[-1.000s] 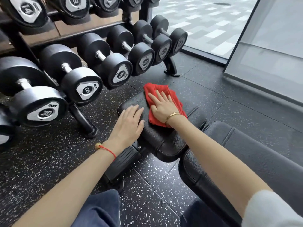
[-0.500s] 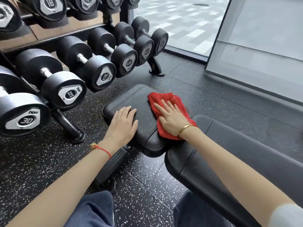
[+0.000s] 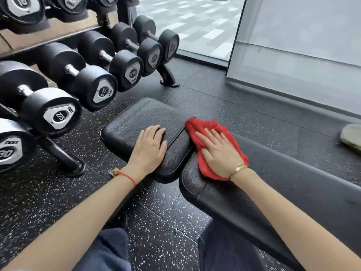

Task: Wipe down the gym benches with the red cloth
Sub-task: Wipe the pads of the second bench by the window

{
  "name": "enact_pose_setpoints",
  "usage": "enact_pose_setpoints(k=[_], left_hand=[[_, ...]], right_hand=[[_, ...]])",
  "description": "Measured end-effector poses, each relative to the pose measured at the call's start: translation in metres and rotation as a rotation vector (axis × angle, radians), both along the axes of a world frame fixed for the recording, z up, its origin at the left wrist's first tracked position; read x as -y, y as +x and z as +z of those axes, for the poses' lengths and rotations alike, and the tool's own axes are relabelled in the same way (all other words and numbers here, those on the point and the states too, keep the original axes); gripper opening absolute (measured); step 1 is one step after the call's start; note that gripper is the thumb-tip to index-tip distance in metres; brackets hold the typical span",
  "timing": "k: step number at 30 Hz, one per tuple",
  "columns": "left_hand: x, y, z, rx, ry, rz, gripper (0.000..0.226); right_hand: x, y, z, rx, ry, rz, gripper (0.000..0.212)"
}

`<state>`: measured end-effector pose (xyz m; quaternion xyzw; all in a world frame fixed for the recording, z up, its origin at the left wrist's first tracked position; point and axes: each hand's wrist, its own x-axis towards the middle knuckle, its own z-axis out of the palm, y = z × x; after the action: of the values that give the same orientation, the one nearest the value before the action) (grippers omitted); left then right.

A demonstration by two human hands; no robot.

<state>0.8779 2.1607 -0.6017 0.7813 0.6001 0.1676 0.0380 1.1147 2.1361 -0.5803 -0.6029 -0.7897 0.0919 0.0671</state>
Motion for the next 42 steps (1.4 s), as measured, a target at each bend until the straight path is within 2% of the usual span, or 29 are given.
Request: enact_pose_setpoints(k=[2,4,9,12,16,19,25,28,32,35,38,42], left_hand=[[0.001,0.0,0.0,0.014,0.01,-0.004,0.048],[0.002,0.001,-0.001,0.024,0.023,0.0,0.047],[0.002,0.003,-0.005,0.041,0.047,0.015,0.045],[0.002,0.003,-0.007,0.024,0.057,0.025,0.045],[0.003,0.004,-0.006,0.02,0.047,0.033,0.046],[0.003,0.005,-0.005,0.021,0.03,0.028,0.046],[0.005,0.007,-0.002,0.104,0.027,-0.005,0.041],[0.01,0.022,0.004,0.14,0.036,-0.047,0.039],[0.019,0.043,0.009,0.094,0.067,-0.115,0.043],[0.02,0.046,0.011,0.093,0.07,-0.085,0.046],[0.017,0.038,0.01,0.084,0.056,-0.054,0.046],[0.012,0.029,0.009,0.082,0.047,-0.024,0.044]], right_hand=[[-0.019,-0.004,0.005,0.019,-0.016,-0.123,0.055],[-0.016,-0.008,0.006,0.034,-0.018,-0.135,0.055],[0.063,0.0,-0.006,0.019,0.056,0.083,0.058],[0.06,0.018,-0.006,0.013,0.026,0.117,0.057],[-0.001,0.02,0.002,0.001,-0.019,-0.12,0.055],[-0.013,0.011,0.003,0.019,-0.028,-0.188,0.056],[0.075,0.006,-0.008,-0.004,0.073,0.051,0.059],[0.098,0.02,-0.01,-0.008,0.064,0.09,0.058],[0.072,0.029,-0.007,-0.005,0.056,0.016,0.056],[0.035,0.018,0.0,-0.023,0.017,-0.07,0.055],[0.026,-0.004,0.001,-0.014,0.003,-0.01,0.053],[0.054,-0.015,-0.007,-0.066,0.053,0.147,0.053]])
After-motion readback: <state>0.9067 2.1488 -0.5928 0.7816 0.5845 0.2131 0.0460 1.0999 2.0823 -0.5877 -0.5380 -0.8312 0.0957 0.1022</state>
